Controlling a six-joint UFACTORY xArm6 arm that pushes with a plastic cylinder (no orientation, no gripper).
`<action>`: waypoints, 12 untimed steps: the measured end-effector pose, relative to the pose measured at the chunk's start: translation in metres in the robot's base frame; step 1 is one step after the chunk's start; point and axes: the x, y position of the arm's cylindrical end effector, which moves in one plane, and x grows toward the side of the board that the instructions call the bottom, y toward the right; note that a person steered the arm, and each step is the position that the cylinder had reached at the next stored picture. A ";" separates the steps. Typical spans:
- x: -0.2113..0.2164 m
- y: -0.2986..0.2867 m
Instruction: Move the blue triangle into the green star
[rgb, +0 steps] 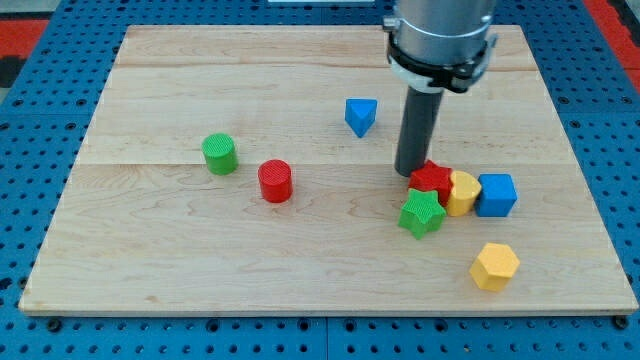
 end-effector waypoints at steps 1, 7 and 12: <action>0.000 0.015; -0.089 -0.063; -0.031 -0.030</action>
